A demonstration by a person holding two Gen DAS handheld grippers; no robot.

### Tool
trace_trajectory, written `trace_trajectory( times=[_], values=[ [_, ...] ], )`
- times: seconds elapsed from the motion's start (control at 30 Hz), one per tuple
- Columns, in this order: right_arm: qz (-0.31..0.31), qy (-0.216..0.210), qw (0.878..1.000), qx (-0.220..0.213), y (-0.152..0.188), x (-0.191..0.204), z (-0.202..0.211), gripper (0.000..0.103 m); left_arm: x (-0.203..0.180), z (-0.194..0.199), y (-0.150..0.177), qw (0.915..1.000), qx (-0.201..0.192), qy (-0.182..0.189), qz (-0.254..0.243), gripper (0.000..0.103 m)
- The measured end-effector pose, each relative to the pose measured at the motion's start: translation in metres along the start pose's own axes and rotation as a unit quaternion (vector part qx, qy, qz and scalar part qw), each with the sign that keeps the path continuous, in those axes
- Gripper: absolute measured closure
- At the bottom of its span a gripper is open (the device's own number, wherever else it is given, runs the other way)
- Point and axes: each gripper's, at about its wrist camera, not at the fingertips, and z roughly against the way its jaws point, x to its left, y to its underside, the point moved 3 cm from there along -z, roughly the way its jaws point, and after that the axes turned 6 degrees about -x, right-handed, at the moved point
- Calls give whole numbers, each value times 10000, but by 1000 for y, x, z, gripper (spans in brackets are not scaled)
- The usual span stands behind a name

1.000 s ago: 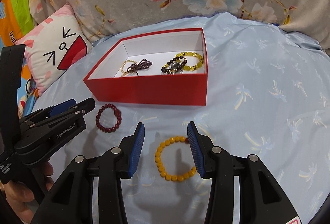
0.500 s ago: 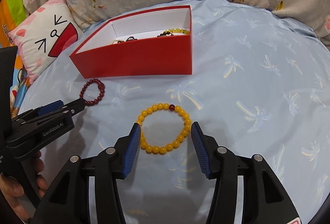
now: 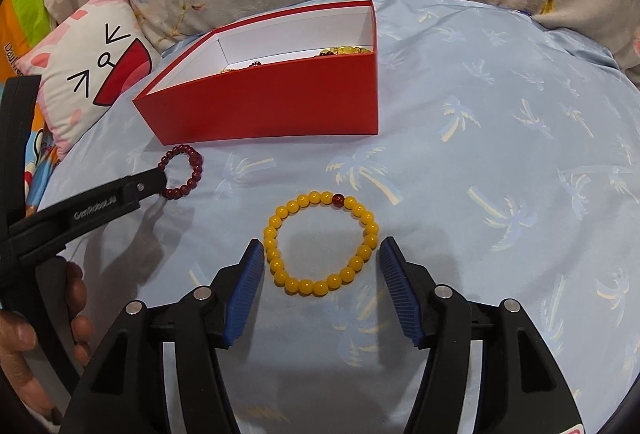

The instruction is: Organize jewelry

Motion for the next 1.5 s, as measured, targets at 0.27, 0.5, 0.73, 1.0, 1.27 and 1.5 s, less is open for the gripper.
trace_trajectory(
  times=[0.27, 0.5, 0.73, 1.0, 1.27, 1.5],
  values=[
    [70, 11, 10000, -18, -1, 4, -2, 40, -29, -18, -4, 9994, 73, -81, -325, 25],
    [280, 179, 9994, 2, -2, 10, -7, 40, -28, -22, -6, 9985, -52, -301, -465, 37],
    [466, 406, 9981, 13, -1, 14, -10, 44, -22, -16, -7, 9983, -138, -302, -485, 83],
    [412, 499, 9979, -2, -2, 9, -6, 74, -22, -5, 3, 9985, -77, -152, -529, 89],
    [192, 332, 9992, 67, -2, 8, -5, 95, -24, 11, 15, 9986, -26, -20, -524, 91],
    [-96, 70, 9998, 157, 0, 5, -1, 95, -22, 22, 16, 9989, -13, 82, -471, 103]
  ],
)
